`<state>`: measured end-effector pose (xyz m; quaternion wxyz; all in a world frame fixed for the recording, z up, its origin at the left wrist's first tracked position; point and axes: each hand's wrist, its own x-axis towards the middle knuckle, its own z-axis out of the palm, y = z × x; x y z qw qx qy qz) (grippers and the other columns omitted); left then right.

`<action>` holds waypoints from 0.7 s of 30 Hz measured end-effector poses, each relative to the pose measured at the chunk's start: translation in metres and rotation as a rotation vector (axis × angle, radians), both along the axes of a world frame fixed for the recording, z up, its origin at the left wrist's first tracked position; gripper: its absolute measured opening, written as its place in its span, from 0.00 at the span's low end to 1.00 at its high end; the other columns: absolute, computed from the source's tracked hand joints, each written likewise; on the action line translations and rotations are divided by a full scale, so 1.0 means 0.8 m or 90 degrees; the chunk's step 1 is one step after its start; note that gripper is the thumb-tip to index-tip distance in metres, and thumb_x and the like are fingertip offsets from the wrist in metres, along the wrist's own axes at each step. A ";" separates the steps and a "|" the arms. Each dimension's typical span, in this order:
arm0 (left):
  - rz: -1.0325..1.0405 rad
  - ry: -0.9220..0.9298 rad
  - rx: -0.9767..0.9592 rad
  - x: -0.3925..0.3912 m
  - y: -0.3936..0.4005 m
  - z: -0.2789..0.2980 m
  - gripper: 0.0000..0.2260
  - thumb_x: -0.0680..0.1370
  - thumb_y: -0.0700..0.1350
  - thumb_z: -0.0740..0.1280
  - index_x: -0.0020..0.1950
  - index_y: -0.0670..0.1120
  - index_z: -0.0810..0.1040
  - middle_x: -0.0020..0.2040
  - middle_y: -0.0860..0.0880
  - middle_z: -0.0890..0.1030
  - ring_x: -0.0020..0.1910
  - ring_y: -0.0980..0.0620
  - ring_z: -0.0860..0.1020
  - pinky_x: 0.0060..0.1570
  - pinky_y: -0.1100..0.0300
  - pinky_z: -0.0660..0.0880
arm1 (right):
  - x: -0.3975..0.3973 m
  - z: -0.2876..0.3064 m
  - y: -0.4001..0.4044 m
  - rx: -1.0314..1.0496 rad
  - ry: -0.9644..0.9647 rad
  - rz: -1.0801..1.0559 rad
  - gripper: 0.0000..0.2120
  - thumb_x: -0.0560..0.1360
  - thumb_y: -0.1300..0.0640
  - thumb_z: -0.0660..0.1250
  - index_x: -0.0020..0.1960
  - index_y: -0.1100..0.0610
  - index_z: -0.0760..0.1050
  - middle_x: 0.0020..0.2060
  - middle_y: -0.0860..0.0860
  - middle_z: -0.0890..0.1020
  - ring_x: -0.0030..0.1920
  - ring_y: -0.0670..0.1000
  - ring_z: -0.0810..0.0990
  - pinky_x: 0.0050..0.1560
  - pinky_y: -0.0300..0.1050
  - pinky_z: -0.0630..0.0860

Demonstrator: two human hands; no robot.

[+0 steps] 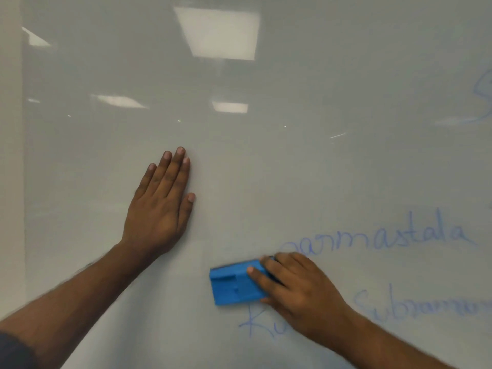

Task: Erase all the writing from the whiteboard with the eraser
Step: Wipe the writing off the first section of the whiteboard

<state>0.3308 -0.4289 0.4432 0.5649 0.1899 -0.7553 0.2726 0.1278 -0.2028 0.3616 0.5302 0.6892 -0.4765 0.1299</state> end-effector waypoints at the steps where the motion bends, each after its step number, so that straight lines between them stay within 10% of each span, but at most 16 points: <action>1: 0.002 -0.001 0.004 0.000 0.000 -0.001 0.27 0.84 0.51 0.50 0.82 0.42 0.52 0.83 0.46 0.52 0.82 0.49 0.49 0.80 0.51 0.47 | -0.007 -0.006 0.007 0.008 0.025 -0.011 0.21 0.77 0.52 0.68 0.68 0.57 0.72 0.58 0.57 0.79 0.56 0.58 0.77 0.59 0.51 0.70; 13: -0.018 0.027 0.064 -0.009 0.017 -0.015 0.28 0.84 0.50 0.50 0.82 0.41 0.49 0.83 0.46 0.49 0.82 0.48 0.47 0.80 0.50 0.46 | -0.004 0.115 0.007 -0.201 -0.220 0.016 0.23 0.76 0.50 0.68 0.67 0.60 0.74 0.54 0.58 0.79 0.51 0.59 0.78 0.53 0.53 0.72; 21: -0.011 0.035 0.068 -0.019 0.035 -0.021 0.28 0.84 0.51 0.50 0.82 0.40 0.51 0.83 0.45 0.51 0.82 0.48 0.48 0.80 0.52 0.46 | -0.026 -0.005 0.036 0.000 0.038 -0.025 0.20 0.78 0.55 0.66 0.68 0.58 0.72 0.58 0.57 0.78 0.56 0.58 0.77 0.61 0.51 0.70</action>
